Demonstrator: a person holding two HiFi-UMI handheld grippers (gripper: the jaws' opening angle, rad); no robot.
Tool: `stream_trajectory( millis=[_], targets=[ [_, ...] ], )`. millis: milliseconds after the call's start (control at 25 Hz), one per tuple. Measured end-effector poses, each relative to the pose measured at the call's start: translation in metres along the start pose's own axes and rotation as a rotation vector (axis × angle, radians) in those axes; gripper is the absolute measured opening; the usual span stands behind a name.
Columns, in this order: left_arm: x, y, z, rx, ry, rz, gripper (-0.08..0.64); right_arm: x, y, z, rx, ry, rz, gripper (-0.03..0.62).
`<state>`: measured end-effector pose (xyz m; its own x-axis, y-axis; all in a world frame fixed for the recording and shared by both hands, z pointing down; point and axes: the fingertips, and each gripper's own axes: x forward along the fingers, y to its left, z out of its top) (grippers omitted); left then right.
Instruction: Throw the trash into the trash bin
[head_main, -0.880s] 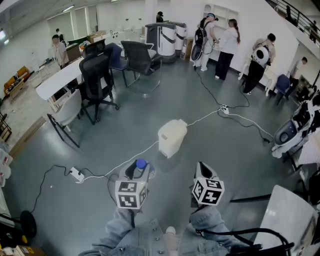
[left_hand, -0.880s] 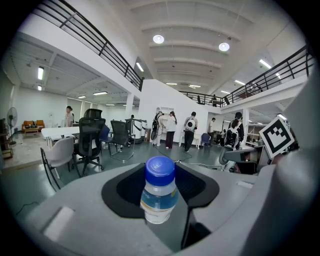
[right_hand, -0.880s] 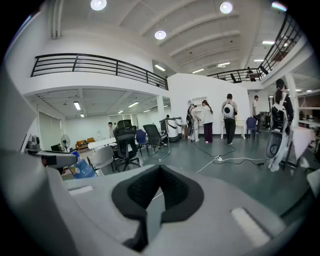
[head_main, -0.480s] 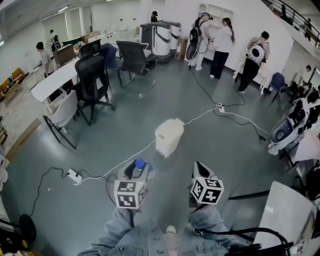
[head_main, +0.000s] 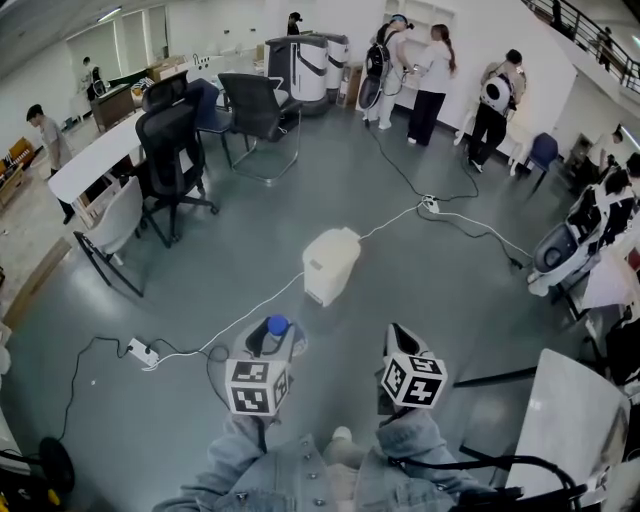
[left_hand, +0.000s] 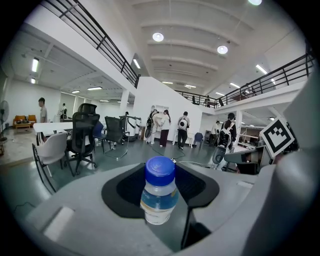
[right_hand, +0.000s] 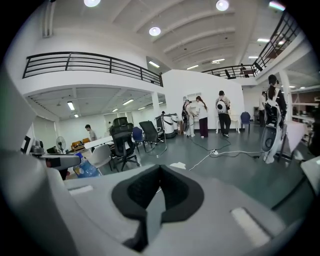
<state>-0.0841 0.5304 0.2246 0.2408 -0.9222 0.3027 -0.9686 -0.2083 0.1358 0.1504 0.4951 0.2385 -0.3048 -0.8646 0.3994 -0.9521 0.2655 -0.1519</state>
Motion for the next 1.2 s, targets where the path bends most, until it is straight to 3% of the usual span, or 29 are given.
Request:
stream_trajectory(
  millis=[320, 1200],
  targets=[
    [0.036, 0.007, 0.002, 0.006, 0.009, 0.004, 0.195, 0.039, -0.016, 0.002, 0.009, 0.027, -0.005, 0.003],
    [0.196, 0.020, 0.077, 0.026, -0.015, 0.108, 0.195, 0.204, -0.084, 0.094, -0.003, 0.035, 0.095, 0.003]
  ],
)
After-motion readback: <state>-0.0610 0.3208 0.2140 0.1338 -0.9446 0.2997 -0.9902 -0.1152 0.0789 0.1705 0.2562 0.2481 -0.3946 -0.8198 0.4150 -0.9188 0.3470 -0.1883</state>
